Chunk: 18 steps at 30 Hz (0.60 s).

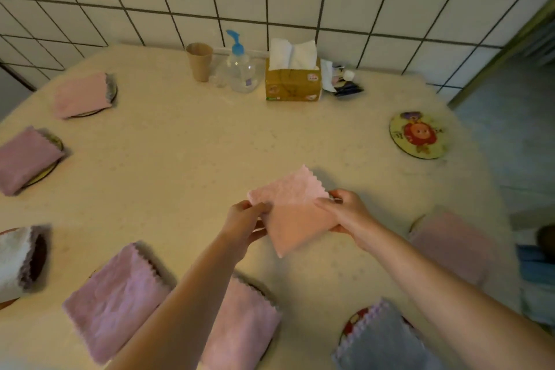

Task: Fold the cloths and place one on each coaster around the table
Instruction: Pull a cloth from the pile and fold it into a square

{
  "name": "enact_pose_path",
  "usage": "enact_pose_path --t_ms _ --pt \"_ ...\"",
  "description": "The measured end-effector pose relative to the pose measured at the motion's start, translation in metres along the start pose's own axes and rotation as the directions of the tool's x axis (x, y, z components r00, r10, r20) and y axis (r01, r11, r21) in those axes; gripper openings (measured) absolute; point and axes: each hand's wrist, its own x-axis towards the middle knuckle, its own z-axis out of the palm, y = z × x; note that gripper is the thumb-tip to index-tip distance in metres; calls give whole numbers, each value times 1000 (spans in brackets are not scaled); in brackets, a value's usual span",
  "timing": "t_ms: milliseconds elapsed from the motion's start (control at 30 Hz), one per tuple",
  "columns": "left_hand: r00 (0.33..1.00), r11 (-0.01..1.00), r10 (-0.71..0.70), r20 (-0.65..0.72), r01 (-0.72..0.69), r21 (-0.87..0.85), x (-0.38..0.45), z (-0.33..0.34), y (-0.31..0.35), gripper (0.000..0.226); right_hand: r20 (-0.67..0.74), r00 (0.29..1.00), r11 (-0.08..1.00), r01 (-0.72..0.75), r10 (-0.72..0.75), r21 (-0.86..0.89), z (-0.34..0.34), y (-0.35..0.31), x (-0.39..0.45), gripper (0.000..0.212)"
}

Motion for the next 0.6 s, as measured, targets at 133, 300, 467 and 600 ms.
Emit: enact_pose_path --t_ms 133,300,467,600 --pt "999 999 36 15 -36 21 -8 85 -14 25 -35 999 999 28 -27 29 -82 14 6 10" --pt "997 997 49 54 -53 64 -3 193 -20 23 -121 991 998 66 -62 23 -190 20 26 6" --pt "992 989 88 89 -97 109 24 271 4 23 -227 968 993 115 -110 6 -257 6 65 5" --pt "989 981 136 66 -144 133 54 310 29 22 -304 943 990 139 -137 -14 -282 -15 111 9"
